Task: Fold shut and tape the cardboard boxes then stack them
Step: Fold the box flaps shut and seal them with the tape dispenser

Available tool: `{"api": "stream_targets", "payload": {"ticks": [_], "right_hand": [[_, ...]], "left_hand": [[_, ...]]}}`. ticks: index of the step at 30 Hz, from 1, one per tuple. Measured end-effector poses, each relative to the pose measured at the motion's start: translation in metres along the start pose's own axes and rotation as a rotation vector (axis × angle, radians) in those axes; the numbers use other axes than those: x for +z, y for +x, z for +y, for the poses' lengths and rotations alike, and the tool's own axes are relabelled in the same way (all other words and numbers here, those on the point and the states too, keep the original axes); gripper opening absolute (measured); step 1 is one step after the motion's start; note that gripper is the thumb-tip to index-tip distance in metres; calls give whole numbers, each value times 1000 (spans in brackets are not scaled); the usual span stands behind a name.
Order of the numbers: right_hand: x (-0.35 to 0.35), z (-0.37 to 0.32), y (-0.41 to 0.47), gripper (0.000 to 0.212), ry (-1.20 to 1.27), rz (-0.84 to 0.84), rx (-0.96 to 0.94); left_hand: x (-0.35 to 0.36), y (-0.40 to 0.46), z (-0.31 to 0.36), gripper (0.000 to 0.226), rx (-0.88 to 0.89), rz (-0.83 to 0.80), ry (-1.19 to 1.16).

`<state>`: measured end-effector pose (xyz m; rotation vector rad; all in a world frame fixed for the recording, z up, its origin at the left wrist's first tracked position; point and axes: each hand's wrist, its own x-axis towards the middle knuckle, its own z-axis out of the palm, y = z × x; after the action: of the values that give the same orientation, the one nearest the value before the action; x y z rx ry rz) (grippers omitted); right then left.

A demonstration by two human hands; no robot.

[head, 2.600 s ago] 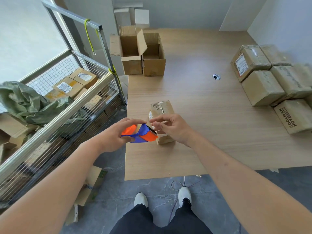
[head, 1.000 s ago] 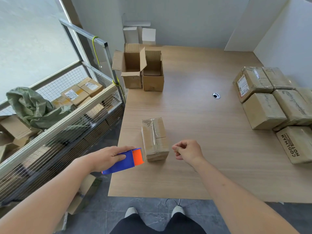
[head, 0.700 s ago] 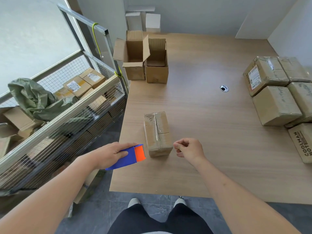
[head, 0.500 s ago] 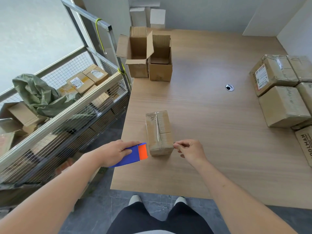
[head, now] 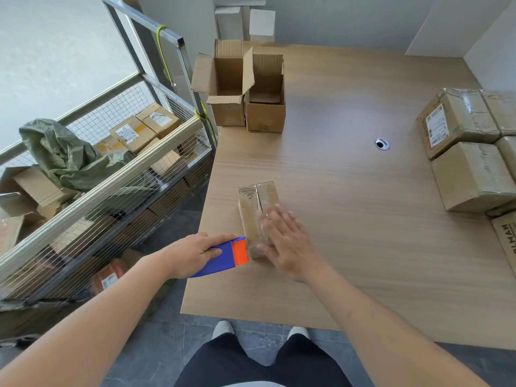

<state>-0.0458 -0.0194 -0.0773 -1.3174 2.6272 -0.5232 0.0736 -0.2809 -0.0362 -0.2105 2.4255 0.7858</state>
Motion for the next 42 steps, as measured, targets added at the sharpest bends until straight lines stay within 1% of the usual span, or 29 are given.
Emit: {"api": "stream_targets", "payload": {"ticks": [2, 4, 8, 13, 16, 20, 25, 27, 29, 32, 35, 38, 42], "right_hand": [[11, -6, 7, 78, -160, -86, -115], [21, -3, 7, 76, -235, -47, -129], [34, 9, 4, 72, -265, 68, -155], [35, 7, 6, 78, -248, 16, -132], [30, 5, 7, 78, -235, -72, -98], [24, 3, 9, 75, -206, -158, -71], [20, -2, 11, 73, -166, -207, -35], [17, -4, 11, 73, -135, -202, -30], [16, -9, 10, 73, -108, -188, -12], [20, -23, 11, 73, -75, -119, 76], [28, -40, 17, 68, -75, -66, 155], [34, -50, 21, 64, -103, -28, 200], [38, -58, 25, 57, -141, 23, 224]], "left_hand": [[1, -1, -4, 52, 5, -3, -21], [5, -4, -9, 53, 8, -16, -65], [22, -16, -19, 54, 4, -16, -244], [41, -35, -41, 55, 32, 21, -332], [42, -34, -43, 53, 21, 57, -318], [40, -17, -30, 50, -34, 101, -162], [40, 4, -13, 38, -143, 44, -133], [39, 6, -15, 40, -189, -17, -56], [40, 1, -22, 42, -233, -33, -62], [39, -7, -26, 41, -252, 21, -137], [37, -7, -27, 40, -241, 79, -187], [33, -7, -28, 40, -226, 140, -220], [34, -13, -32, 41, -160, 194, -318]]}}
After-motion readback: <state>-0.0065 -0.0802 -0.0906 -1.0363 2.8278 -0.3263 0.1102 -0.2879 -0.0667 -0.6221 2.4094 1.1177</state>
